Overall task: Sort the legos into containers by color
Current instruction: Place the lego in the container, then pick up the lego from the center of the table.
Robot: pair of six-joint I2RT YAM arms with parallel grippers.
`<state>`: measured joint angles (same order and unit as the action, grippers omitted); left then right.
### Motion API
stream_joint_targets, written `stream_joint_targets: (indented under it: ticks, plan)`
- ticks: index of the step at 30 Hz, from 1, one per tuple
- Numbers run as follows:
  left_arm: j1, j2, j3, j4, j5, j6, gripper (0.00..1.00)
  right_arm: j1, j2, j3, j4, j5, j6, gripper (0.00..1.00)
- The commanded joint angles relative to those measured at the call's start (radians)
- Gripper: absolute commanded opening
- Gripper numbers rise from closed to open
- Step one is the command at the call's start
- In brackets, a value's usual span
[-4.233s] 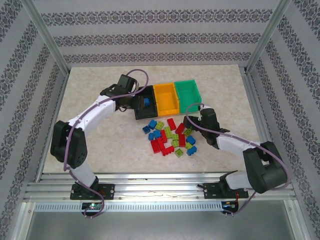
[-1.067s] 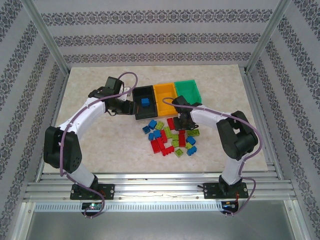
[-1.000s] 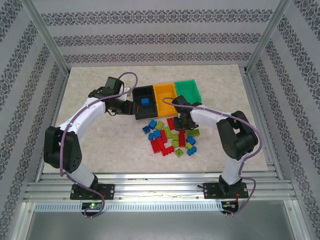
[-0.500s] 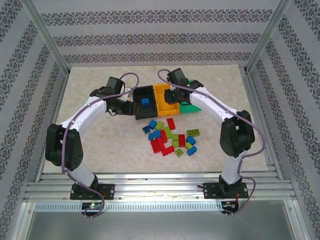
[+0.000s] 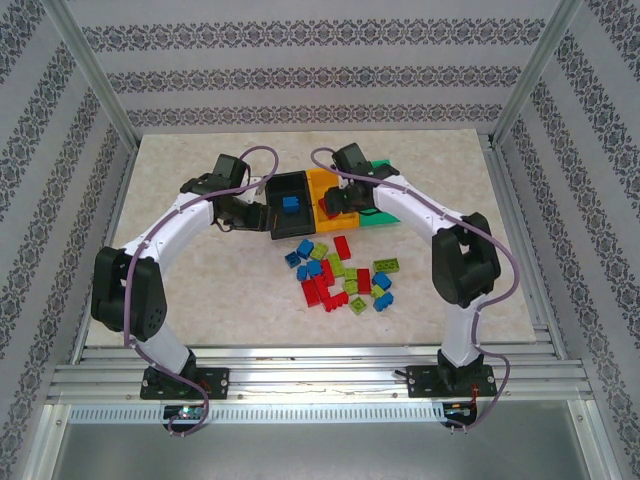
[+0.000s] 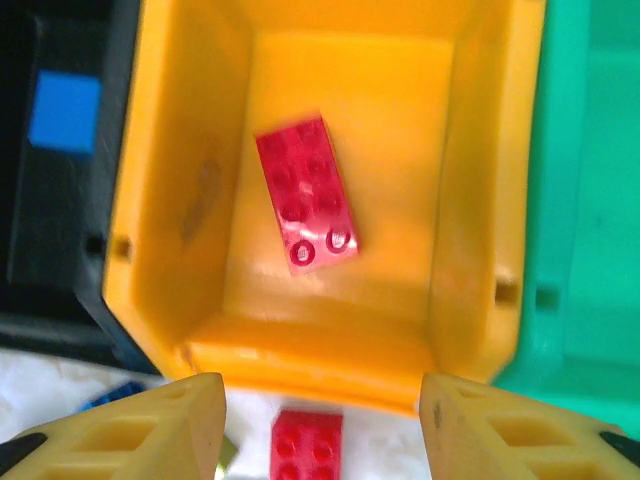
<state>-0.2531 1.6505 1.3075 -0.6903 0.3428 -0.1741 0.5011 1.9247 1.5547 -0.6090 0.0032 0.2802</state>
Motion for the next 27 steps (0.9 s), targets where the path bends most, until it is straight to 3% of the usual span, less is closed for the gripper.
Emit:
stream_joint_targets:
  ticks: [1, 10, 27]
  plan:
    - [0.005, -0.014, 0.018, -0.031, -0.004, 0.024, 0.54, 0.017, -0.073, -0.095, 0.030, -0.018, -0.025, 0.54]
    - [0.005, -0.012, 0.019, -0.028, 0.002, 0.021, 0.54, 0.046, -0.055, -0.236, 0.057, -0.038, -0.021, 0.51]
    - [0.004, -0.006, 0.018, -0.034, -0.004, 0.028, 0.54, 0.070, 0.050, -0.219, 0.071, -0.056, 0.011, 0.51]
